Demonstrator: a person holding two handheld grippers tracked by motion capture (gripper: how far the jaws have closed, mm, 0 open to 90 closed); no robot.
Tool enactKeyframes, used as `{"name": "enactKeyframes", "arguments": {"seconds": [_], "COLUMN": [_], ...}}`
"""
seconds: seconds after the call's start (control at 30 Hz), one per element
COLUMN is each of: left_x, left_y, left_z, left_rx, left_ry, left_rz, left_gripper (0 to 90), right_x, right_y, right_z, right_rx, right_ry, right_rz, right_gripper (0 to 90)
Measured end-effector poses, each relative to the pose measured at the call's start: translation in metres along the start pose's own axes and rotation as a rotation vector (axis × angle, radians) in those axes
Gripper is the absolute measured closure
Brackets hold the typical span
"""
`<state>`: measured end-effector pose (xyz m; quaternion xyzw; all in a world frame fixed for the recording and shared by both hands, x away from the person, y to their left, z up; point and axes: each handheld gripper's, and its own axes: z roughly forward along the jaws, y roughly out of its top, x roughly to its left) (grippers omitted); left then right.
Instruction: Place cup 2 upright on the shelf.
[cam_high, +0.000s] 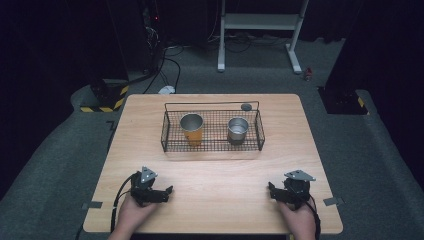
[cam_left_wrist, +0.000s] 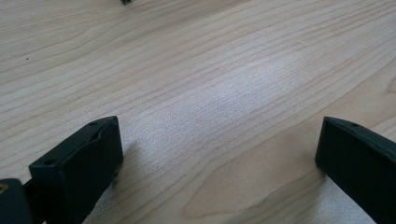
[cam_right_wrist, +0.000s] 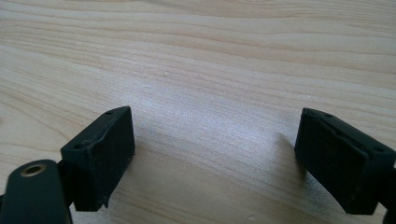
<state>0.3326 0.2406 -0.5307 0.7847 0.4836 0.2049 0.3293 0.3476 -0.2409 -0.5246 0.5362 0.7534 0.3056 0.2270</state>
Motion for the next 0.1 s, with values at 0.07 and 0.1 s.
{"name": "enactKeyframes", "arguments": {"seconds": [0.07, 0.1], "left_x": [0.0004, 0.0004], "left_y": [0.0002, 0.0002], "left_z": [0.0001, 0.0003], "left_rx": [-0.001, -0.003], "left_ry": [-0.002, -0.002], "left_rz": [0.001, 0.000], "left_gripper": [1.4, 1.6], "right_x": [0.0003, 0.0005], "right_y": [-0.0003, -0.0004], "right_z": [-0.0001, -0.0001], "right_rx": [-0.003, -0.005], "right_ry": [-0.004, -0.006], "right_rz": [0.000, 0.000], "right_gripper": [12.3, 12.4]}}
